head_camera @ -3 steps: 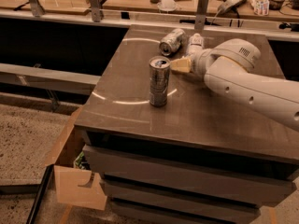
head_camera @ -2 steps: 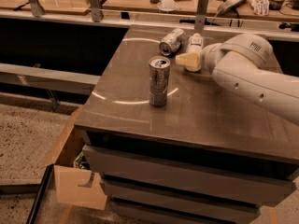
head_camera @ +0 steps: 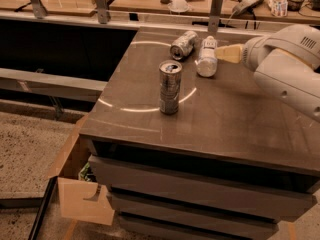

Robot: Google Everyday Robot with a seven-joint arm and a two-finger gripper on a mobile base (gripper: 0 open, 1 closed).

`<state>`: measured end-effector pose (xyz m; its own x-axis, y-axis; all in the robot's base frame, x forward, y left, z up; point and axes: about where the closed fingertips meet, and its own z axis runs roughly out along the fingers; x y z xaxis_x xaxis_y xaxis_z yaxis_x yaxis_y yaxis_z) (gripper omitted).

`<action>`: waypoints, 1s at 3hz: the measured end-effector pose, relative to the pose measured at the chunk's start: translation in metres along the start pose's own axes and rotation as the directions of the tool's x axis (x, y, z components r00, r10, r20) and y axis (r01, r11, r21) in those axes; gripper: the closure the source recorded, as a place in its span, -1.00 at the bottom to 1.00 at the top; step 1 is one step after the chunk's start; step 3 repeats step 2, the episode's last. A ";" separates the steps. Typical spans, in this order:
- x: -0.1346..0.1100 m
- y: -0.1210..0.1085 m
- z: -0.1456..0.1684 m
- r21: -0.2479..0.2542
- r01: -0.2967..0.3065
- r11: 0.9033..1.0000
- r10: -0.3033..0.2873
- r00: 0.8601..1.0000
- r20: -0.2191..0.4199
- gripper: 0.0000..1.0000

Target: Move blue plastic bottle near 7up can

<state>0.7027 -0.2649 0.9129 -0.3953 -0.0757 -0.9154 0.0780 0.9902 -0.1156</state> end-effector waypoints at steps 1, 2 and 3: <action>0.006 -0.055 -0.024 0.148 0.002 0.989 0.000 1.000 -0.013 -1.00; 0.007 -0.067 -0.029 0.187 0.013 0.982 -0.009 1.000 -0.022 -1.00; 0.007 -0.067 -0.029 0.187 0.013 0.982 -0.009 1.000 -0.022 -1.00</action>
Offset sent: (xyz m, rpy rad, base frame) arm -0.0307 -0.0559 0.0110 -0.0638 0.0029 -0.1471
